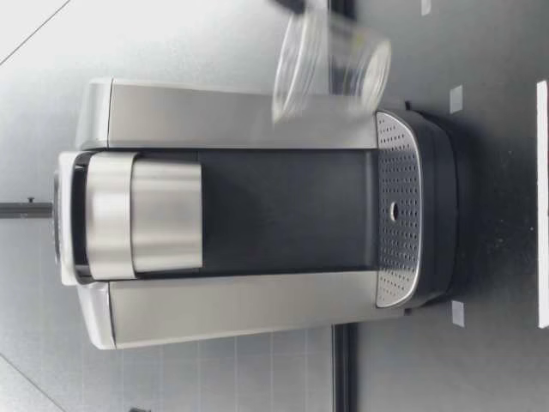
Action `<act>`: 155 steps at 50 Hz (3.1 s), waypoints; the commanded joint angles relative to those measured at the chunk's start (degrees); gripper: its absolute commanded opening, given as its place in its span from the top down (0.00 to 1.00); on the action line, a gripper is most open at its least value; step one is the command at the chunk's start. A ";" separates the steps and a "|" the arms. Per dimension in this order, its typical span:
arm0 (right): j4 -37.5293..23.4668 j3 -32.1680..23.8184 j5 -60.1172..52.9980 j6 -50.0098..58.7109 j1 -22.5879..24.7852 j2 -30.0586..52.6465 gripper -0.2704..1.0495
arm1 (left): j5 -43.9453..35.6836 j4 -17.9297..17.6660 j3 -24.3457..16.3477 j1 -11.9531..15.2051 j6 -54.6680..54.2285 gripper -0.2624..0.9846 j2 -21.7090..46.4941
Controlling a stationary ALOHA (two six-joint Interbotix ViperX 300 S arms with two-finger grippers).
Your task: Place the coffee capsule inside the capsule container, then place the cup onto the center of the cup tray, then push the 'Hot Water' and 'Travel Mug' buttons.
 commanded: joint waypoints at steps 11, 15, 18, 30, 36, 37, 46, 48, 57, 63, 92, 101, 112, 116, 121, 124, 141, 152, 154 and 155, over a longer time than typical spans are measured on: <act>0.00 -8.17 -5.19 0.09 1.49 9.49 0.79 | -0.18 -0.53 -0.35 0.18 -0.09 0.18 -1.14; 0.00 -9.76 -6.06 0.09 1.49 11.34 0.79 | -0.18 -1.05 0.00 0.18 0.00 0.18 -1.85; -0.09 -10.72 -6.33 0.00 1.49 12.74 0.79 | -0.18 -1.05 0.18 0.18 0.00 0.18 -2.46; -0.09 -14.15 -6.50 0.00 1.49 17.40 0.79 | -0.18 -1.49 1.67 0.18 -0.09 0.18 -4.22; -0.09 -15.38 -6.77 -0.09 1.49 18.72 0.79 | -0.18 -1.67 1.85 0.18 0.00 0.18 -4.31; -0.09 -15.56 -6.86 -0.09 1.49 18.90 0.79 | -0.18 -1.58 1.85 0.18 0.00 0.18 -4.31; -0.18 -16.61 -7.29 -0.26 1.49 20.39 0.79 | -0.09 -1.67 1.85 0.18 0.00 0.18 -4.31; -0.26 -16.70 -7.21 -0.26 1.49 20.57 0.79 | -0.09 -1.76 1.85 0.18 0.00 0.18 -4.22; -0.26 -16.79 -7.29 -0.18 0.53 21.18 0.79 | -0.35 -1.76 1.76 0.18 -0.09 0.18 -4.31; -0.18 -17.23 -7.38 -0.18 0.00 21.62 0.79 | -0.44 -1.85 1.85 0.18 -0.09 0.18 -4.31; -0.70 -18.37 -7.12 -0.35 0.09 22.85 0.57 | -0.35 -2.11 2.29 0.18 -0.09 0.18 -4.31; -0.88 -18.46 -7.12 -0.35 0.09 22.50 0.50 | -0.44 -2.20 2.29 0.18 -0.09 0.18 -4.31; -0.88 -18.19 -7.12 -0.35 0.09 20.65 0.49 | -0.44 -2.37 2.29 0.09 -0.09 0.18 -4.31; -0.88 -17.58 -6.94 -0.35 0.09 19.07 0.49 | -0.44 -2.46 2.29 0.09 -0.09 0.18 -4.31; -0.88 -15.91 -6.24 -0.26 0.09 16.17 0.49 | -0.44 -2.46 2.11 0.18 0.00 0.18 -4.31; -0.97 -14.41 -5.63 -0.35 0.35 14.15 0.49 | -0.44 -2.46 2.02 0.18 0.00 0.18 -4.31; -6.50 -7.12 -5.54 -0.70 3.43 3.08 0.49 | -1.41 -2.90 1.58 0.09 0.00 0.18 -4.22; -26.46 -5.89 -11.43 -0.70 7.73 -1.32 0.50 | -2.72 -5.27 0.97 0.18 0.00 0.18 -4.13; -29.27 -5.98 -13.36 -0.70 8.35 -1.67 0.50 | -2.64 -5.54 0.79 0.18 0.00 0.18 -4.13; -30.67 -5.98 -14.33 -0.70 8.70 -1.85 0.50 | -2.72 -5.63 0.70 0.18 0.00 0.18 -4.13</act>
